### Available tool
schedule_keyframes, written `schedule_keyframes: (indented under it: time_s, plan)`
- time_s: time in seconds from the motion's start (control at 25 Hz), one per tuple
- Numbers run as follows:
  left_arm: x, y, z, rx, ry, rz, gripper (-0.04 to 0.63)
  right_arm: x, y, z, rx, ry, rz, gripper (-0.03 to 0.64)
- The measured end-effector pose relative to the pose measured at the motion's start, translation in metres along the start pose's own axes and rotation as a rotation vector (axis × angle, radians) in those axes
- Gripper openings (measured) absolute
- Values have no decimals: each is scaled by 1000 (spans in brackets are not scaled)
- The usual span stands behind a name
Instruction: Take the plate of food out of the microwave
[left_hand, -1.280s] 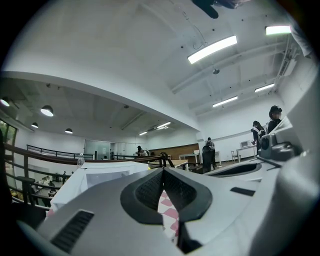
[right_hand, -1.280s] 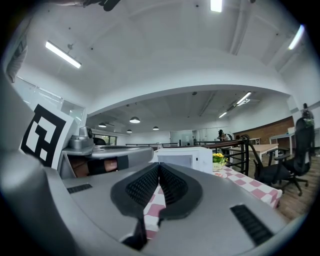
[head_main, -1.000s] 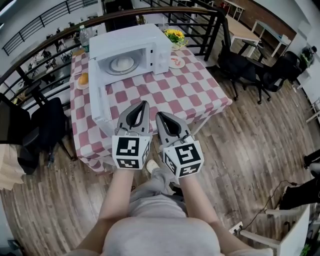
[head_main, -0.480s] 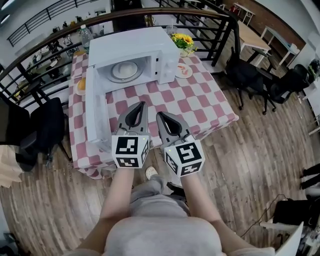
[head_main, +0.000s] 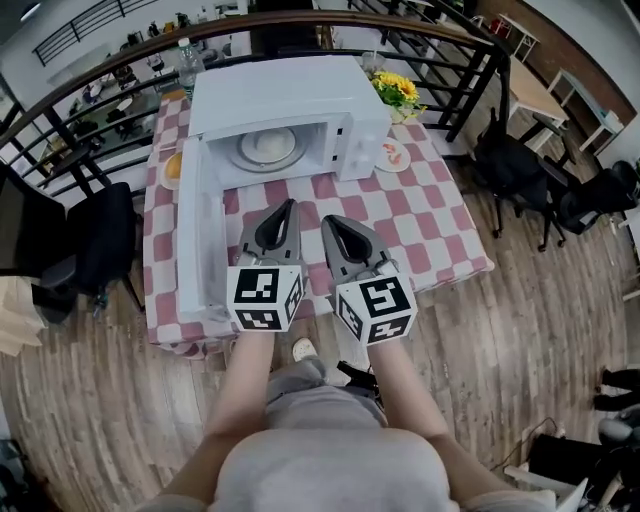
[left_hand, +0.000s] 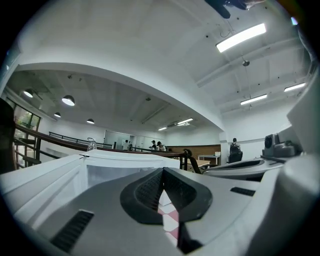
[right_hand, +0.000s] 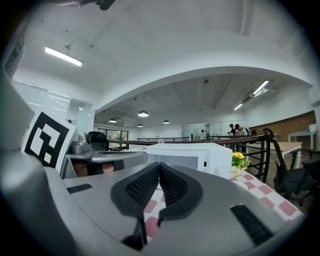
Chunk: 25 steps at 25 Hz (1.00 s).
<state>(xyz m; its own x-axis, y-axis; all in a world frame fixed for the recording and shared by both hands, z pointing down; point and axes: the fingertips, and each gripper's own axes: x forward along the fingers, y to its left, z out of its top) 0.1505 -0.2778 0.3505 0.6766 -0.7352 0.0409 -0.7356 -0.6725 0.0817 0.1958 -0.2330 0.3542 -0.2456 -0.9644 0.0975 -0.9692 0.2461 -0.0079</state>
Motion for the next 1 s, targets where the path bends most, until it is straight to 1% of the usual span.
schedule_keyframes:
  time_s: [0.24,0.44,0.72,1.0]
  plan:
    - [14,31,-12,-22,14,64,2,34,1,-8,24,0,69,25]
    - [26,53,-19,-36,23,110,2,60,0,-17,45,18,110,25]
    - [44,74,-26,-27,34,133,2,91,-3,-25,51,29,142,25]
    - [49,80,-32,-23,35,137,2,108,-10,-28,109,23,155,25]
